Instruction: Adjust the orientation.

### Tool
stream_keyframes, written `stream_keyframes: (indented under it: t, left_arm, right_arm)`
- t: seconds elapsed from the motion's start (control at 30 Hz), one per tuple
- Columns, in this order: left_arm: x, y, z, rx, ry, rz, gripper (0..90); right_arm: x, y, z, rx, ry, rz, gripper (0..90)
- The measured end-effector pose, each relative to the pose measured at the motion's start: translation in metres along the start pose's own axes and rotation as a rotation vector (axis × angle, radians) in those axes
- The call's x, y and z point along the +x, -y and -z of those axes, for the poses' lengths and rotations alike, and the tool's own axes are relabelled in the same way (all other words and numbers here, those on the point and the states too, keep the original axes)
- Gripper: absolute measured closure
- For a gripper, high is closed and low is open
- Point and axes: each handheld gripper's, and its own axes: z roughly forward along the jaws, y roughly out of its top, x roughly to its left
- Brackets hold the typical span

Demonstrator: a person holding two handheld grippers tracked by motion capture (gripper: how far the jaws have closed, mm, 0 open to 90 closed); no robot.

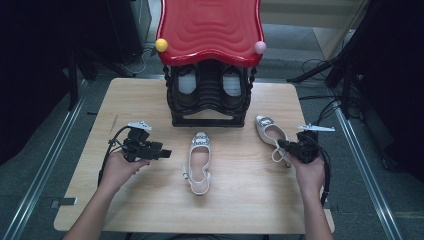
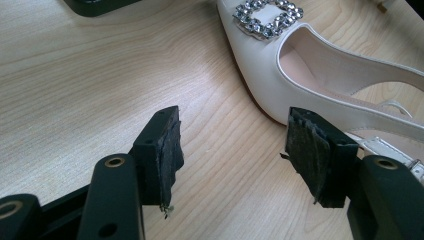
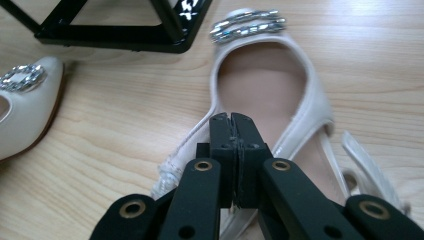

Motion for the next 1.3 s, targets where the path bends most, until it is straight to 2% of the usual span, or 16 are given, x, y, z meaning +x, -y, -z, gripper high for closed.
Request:
stream_keyframes:
  t: [0.1,0.23,0.27,0.37,0.53,0.6,0.73,0.9,0.97,1.03,1.07,1.17,1.23,1.3]
  left_arm:
    - [0.0,0.0,0.0,-0.001,0.002,-0.001,39.4]
    - [-0.001,-0.001,-0.001,0.006,0.001,-0.007,39.4]
    - [-0.001,-0.001,-0.001,0.007,-0.001,-0.007,39.4]
    - [0.0,-0.001,-0.001,0.009,-0.002,-0.004,39.4]
    - [-0.002,-0.001,0.001,0.003,-0.002,-0.005,39.4]
    - [-0.001,-0.001,0.002,0.005,-0.002,-0.006,39.4]
    - [-0.001,0.002,0.002,0.014,-0.009,0.0,39.4]
    - [0.0,0.006,0.006,0.008,-0.016,0.008,39.3]
    - [0.0,0.008,0.007,0.007,-0.018,0.012,39.2]
    - [0.001,0.009,0.008,0.009,-0.018,0.01,39.2]
    - [0.001,0.01,0.008,0.008,-0.021,0.013,39.1]
    - [0.001,0.012,0.01,0.007,-0.026,0.015,39.1]
    - [0.002,0.014,0.011,0.003,-0.031,0.021,39.1]
    - [0.002,0.014,0.012,0.001,-0.03,0.022,39.0]
  right_arm:
    - [0.005,0.0,-0.002,0.008,0.008,0.016,88.8]
    - [0.005,-0.001,0.002,-0.003,0.022,0.013,87.0]
    - [0.004,-0.003,0.008,-0.018,0.046,0.029,85.4]
    - [0.003,-0.005,0.013,-0.041,0.053,0.03,83.9]
    - [-0.001,-0.006,0.024,-0.088,0.03,0.008,80.7]
    - [0.0,-0.009,0.028,-0.113,0.002,-0.008,78.0]
    - [0.005,-0.011,0.027,-0.116,-0.012,0.005,76.4]
    - [0.008,-0.013,0.014,-0.084,-0.03,0.007,75.4]
    - [0.006,-0.012,0.004,-0.058,-0.042,-0.005,75.2]
    - [0.005,-0.011,-0.002,-0.04,-0.035,-0.008,74.3]
    - [0.002,-0.01,-0.009,-0.021,-0.047,-0.026,73.6]
    - [0.001,-0.009,-0.014,-0.001,-0.033,-0.024,73.8]
    - [0.001,-0.009,-0.02,0.019,-0.016,-0.005,74.7]
    - [0.001,-0.009,-0.021,0.023,-0.019,-0.008,75.1]
